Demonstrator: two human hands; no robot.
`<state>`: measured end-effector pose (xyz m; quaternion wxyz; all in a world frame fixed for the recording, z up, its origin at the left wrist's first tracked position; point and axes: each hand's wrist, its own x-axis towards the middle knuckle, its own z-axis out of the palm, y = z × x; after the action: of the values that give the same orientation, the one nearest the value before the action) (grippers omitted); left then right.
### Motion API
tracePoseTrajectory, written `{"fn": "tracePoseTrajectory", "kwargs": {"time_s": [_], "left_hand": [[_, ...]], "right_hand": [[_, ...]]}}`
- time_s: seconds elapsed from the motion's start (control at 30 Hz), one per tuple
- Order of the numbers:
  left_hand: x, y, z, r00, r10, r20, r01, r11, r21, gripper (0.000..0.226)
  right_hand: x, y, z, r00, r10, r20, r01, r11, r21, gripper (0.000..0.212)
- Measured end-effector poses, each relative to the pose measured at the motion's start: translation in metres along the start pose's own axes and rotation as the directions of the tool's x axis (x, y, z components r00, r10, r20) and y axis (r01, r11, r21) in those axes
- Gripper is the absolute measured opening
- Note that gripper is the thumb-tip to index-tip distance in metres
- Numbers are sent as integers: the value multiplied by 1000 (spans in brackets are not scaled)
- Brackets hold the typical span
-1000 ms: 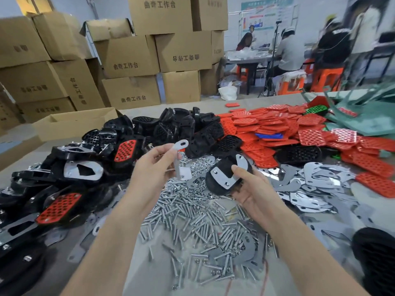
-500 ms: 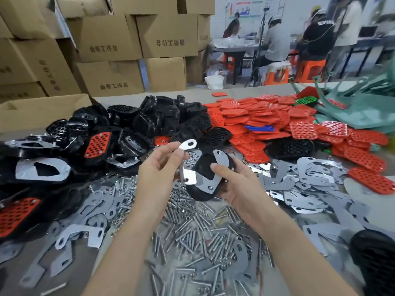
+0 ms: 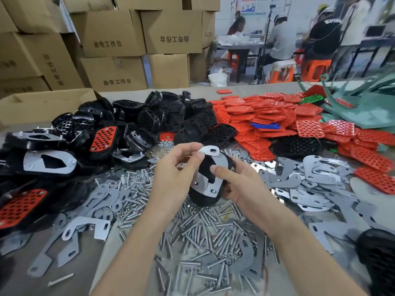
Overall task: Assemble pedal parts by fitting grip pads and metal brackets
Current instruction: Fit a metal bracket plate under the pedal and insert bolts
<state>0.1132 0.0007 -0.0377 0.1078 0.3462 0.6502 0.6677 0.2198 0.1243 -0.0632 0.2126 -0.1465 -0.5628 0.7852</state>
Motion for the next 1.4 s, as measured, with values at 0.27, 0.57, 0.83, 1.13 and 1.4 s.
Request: {"fn": "tracePoseTrajectory", "kwargs": {"time_s": [0.27, 0.57, 0.83, 1.13, 1.4], "left_hand": [[0, 0, -1, 999, -20, 43, 19, 999, 32, 16], [-2, -2, 3, 1000, 1, 28, -4, 993, 115, 12], [-2, -2, 3, 997, -46, 57, 44, 998, 36, 13], [0, -5, 3, 999, -45, -11, 45, 999, 21, 13], [-6, -13, -3, 978, 93, 188, -193, 748, 635, 19]], "right_hand": [[-3, -3, 2, 1000, 0, 6, 1, 999, -46, 26], [-4, -2, 3, 1000, -15, -5, 15, 996, -86, 26], [-6, -3, 5, 1000, -27, -3, 27, 999, -46, 28], [-4, -9, 1, 993, -22, -113, 32, 996, 82, 38], [2, -28, -22, 938, 99, -331, 70, 884, 462, 25]]}}
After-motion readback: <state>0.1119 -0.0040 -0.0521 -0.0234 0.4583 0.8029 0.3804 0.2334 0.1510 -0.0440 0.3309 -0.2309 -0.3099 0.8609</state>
